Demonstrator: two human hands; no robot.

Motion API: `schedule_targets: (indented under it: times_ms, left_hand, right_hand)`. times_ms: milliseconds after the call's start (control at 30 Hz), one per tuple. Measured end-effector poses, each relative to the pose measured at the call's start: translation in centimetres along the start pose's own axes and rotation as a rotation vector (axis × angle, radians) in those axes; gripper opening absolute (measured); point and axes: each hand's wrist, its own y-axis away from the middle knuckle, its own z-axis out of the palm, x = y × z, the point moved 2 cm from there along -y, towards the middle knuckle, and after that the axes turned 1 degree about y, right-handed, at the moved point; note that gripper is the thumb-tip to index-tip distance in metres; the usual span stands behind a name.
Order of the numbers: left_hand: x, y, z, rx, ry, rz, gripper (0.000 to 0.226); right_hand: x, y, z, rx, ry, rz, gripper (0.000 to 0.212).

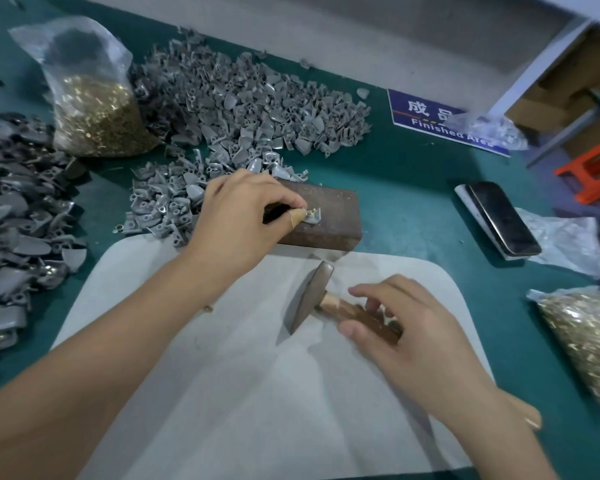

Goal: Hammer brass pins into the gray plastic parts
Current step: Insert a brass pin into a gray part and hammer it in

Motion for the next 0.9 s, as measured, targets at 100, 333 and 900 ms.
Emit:
schedule_targets:
  times_ms: [100,333,900]
  left_hand:
    - [0.0,0.0,0.2,0.001,0.026,-0.008,0.008]
    - [0.0,0.2,0.4,0.019,0.037,-0.022,0.006]
    - [0.4,0.3,0.3,0.041,0.024,-0.041,0.008]
  right_hand:
    - [-0.2,1.4,0.6,-0.007,0.252,-0.148,0.025]
    - [-0.5,-0.8,-2.7,0.259,0.479,-0.116,0.029]
    - [0.1,-6.9,-2.8,0.292,0.073,0.053,0.034]
